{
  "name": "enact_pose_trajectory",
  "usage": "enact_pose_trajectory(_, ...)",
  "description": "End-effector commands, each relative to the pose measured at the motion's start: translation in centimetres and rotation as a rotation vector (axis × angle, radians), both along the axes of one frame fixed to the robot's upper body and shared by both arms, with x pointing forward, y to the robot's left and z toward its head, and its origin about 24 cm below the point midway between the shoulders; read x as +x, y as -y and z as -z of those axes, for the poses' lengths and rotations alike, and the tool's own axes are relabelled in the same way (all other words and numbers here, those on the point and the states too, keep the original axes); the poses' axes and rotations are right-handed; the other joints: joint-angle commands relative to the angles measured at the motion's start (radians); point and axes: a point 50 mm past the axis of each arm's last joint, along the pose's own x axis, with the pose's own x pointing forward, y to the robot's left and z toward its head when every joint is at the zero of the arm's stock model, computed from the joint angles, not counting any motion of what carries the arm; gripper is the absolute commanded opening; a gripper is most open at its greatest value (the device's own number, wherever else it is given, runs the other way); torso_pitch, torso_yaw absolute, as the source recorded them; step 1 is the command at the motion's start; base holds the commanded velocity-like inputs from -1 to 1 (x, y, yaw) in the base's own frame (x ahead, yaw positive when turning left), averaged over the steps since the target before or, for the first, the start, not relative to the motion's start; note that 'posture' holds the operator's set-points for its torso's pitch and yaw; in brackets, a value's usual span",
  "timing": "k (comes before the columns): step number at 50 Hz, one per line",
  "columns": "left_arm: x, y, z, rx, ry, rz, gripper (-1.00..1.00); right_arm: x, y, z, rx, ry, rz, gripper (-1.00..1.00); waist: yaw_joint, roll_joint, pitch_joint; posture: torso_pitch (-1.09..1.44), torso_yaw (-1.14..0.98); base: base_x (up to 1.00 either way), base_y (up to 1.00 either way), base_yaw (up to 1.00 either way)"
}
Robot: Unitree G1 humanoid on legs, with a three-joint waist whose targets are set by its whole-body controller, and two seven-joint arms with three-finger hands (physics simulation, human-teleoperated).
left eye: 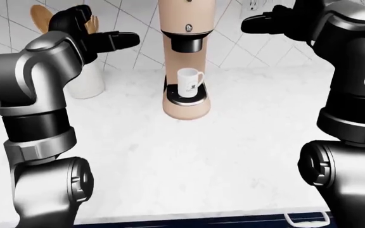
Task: Press the button on the coffee machine to serve coffee.
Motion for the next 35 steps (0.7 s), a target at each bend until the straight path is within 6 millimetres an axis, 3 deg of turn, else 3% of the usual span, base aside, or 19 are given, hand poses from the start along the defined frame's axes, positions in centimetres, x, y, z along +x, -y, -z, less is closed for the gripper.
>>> enact_pose_trajectory(1,-0.6,0.1,-2.3,0.003,0.102,0.0,1.0,-0.9,-0.1,-2.2,-0.002,0.102,-0.002,1.0,0.0,0.0,-0.03,-0.28,0.0,0.0,0.0,0.0)
enact_pose_trajectory(25,-0.4,0.9,-2.7,-0.013,0.109,0.028,1.0,-0.8,-0.1,-2.7,-0.002,0.106,-0.006,1.0,0.006,-0.002,-0.178,-0.47,0.0,0.0,0.0,0.0)
enact_pose_trajectory(35,-0.9,1.7,-2.3,-0.023,0.111,0.078,1.0,-0.8,-0.1,-2.3,0.002,0.101,-0.01,1.0,0.01,-0.004,-0.198,-0.48,0.0,0.0,0.0,0.0)
